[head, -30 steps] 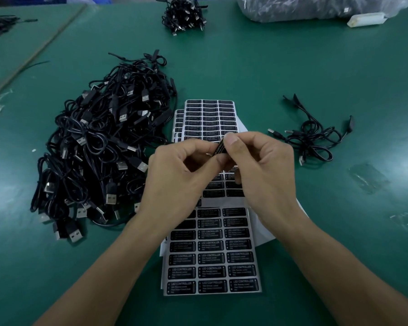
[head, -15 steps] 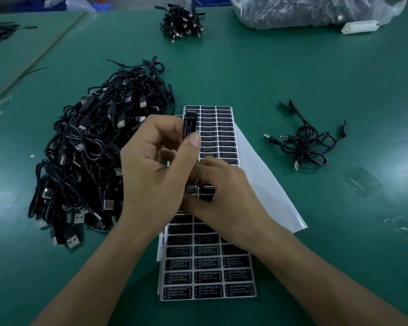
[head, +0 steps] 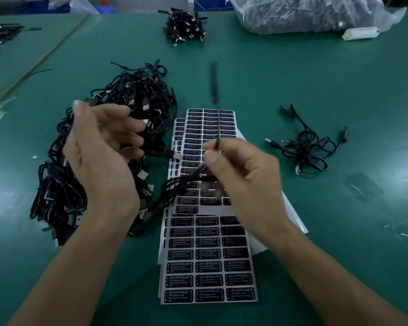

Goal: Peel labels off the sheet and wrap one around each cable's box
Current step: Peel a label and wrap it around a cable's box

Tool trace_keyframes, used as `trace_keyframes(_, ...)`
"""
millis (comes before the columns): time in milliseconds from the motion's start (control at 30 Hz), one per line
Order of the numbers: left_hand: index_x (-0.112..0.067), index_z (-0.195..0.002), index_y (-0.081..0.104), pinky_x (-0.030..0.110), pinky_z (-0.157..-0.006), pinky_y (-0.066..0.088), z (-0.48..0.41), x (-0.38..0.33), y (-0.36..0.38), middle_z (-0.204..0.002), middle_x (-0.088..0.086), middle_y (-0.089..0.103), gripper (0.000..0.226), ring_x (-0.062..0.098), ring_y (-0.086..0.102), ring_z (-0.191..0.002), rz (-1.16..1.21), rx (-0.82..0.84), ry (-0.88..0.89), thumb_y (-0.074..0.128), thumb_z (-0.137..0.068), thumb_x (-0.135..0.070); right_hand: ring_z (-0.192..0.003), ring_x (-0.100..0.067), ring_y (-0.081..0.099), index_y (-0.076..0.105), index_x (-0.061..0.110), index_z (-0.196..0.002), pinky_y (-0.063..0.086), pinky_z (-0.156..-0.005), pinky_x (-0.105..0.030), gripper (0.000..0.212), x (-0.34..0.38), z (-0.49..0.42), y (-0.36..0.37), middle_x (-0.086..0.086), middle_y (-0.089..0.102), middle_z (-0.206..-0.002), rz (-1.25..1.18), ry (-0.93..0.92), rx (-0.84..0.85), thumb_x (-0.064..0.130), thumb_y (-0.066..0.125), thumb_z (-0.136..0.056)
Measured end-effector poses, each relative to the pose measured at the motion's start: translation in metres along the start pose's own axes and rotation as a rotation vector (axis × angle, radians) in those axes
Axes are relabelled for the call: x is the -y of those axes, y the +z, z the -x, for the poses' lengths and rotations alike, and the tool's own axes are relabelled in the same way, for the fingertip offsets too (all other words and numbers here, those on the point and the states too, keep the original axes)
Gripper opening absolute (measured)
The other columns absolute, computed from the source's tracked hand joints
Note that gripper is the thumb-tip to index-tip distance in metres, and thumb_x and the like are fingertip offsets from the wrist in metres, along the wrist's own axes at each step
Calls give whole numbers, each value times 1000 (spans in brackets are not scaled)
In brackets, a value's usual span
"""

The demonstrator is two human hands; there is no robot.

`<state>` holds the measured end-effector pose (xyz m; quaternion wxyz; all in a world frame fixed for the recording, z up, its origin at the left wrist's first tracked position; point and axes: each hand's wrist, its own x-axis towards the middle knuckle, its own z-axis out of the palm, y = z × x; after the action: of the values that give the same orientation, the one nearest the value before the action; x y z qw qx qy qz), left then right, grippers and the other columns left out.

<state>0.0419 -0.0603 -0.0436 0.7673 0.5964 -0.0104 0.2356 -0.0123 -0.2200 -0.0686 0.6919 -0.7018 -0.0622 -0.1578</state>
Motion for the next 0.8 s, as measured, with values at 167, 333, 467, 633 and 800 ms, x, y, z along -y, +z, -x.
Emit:
trace_keyframes(167,-25,-75,62,21,-48,40,6,8,-1,-62,-9,63,30,8,52,-54,-230,106,135,46,-100,-18,-53,-6,46,75,25,-80,40,-46,-16,21,3,-32,-53,10,55,-58,58,113,-406,17,64,-96)
trace_keyframes(333,-25,-81,63,19,-43,38,18,22,-1,-67,-8,62,20,7,52,-47,-697,385,224,57,-100,-24,-68,-23,31,60,-9,-91,30,-64,-38,49,-8,-44,-123,-6,40,-76,305,215,-659,39,64,-83)
trace_keyframes(467,-31,-83,60,29,-52,49,24,26,-1,-65,-16,61,18,2,58,-59,-1108,539,282,54,-95,-43,-62,-21,33,64,13,-71,33,-62,-37,39,-10,-42,-134,9,40,-60,520,316,-624,49,57,-83)
trace_keyframes(633,-31,-80,59,22,-51,42,23,25,-1,-68,-16,58,17,4,56,-63,-1202,543,318,58,-96,-39,-127,-28,48,53,11,-142,35,-107,-35,58,-12,-37,-129,-17,53,-139,866,337,-548,46,59,-95)
trace_keyframes(800,-23,-82,65,28,-50,45,19,17,-1,-72,-11,61,14,13,56,-72,-1230,478,485,65,-95,-27,-121,-25,43,57,27,-133,37,-87,-34,44,-7,-25,-108,-9,41,-132,1062,129,-582,42,63,-93)
